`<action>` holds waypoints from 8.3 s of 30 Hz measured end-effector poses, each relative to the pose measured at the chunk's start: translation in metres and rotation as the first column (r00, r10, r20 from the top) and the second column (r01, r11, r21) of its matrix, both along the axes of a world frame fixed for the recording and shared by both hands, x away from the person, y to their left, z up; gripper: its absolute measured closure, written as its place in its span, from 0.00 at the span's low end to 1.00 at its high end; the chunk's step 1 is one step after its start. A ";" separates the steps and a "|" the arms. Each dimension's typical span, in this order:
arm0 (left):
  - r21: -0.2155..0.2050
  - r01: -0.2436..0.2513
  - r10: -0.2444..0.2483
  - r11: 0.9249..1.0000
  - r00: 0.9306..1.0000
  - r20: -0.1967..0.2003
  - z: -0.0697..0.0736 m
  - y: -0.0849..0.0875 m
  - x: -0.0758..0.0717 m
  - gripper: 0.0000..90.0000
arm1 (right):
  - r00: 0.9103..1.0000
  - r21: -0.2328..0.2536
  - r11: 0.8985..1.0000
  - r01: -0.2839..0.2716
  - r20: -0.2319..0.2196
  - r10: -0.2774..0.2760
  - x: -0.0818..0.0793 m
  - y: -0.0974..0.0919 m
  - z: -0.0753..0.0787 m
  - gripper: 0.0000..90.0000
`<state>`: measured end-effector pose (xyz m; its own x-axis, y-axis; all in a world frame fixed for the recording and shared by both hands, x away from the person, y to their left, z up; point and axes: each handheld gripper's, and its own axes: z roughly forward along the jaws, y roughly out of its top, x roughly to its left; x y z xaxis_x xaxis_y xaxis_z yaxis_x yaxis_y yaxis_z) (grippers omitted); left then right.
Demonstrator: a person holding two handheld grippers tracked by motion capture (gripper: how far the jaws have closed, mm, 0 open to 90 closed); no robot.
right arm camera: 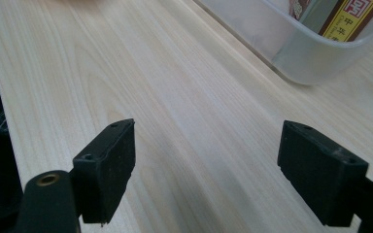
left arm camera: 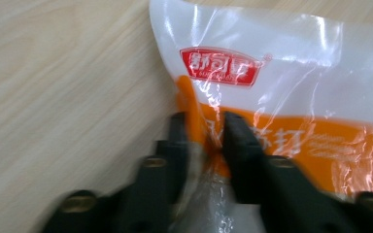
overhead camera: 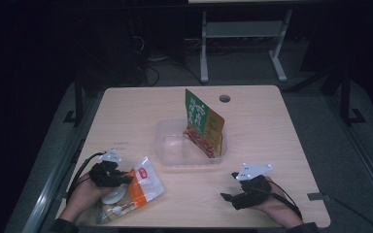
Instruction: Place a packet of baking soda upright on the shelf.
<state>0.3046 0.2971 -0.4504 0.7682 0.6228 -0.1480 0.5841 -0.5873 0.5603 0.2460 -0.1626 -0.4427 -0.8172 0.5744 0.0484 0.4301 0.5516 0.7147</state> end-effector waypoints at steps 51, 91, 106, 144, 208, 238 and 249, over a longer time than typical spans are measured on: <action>-0.415 0.080 0.055 0.906 0.952 0.302 0.096 -0.045 -0.028 1.00 | 0.994 0.224 0.969 -0.105 -0.010 0.110 0.004 0.033 0.020 0.26; -0.472 0.086 0.083 0.878 0.942 0.326 0.099 -0.063 -0.034 1.00 | 0.974 0.493 0.843 -0.213 0.035 0.225 0.042 0.116 0.033 0.89; -0.443 0.068 0.093 0.894 0.939 0.330 0.092 -0.064 -0.037 0.99 | 0.939 0.496 0.810 -0.314 0.037 0.341 0.046 0.118 0.035 1.00; -0.176 0.071 -0.039 0.982 0.983 0.181 0.026 -0.055 -0.048 0.28 | 0.897 0.344 0.828 -0.443 0.162 0.412 0.029 0.095 0.085 1.00; -0.135 0.128 -0.108 0.983 0.983 0.151 0.016 -0.061 -0.046 0.23 | 0.957 0.156 0.957 -0.246 0.193 0.215 0.124 0.120 0.103 1.00; -0.129 0.134 -0.117 0.983 0.984 0.132 0.012 -0.062 -0.045 0.23 | 0.973 0.118 0.970 -0.210 0.126 0.195 0.126 0.130 0.080 0.96; -0.125 0.134 -0.118 0.983 0.984 0.131 0.013 -0.062 -0.043 0.23 | 0.985 0.137 0.984 -0.113 0.148 0.093 0.114 0.121 0.081 0.49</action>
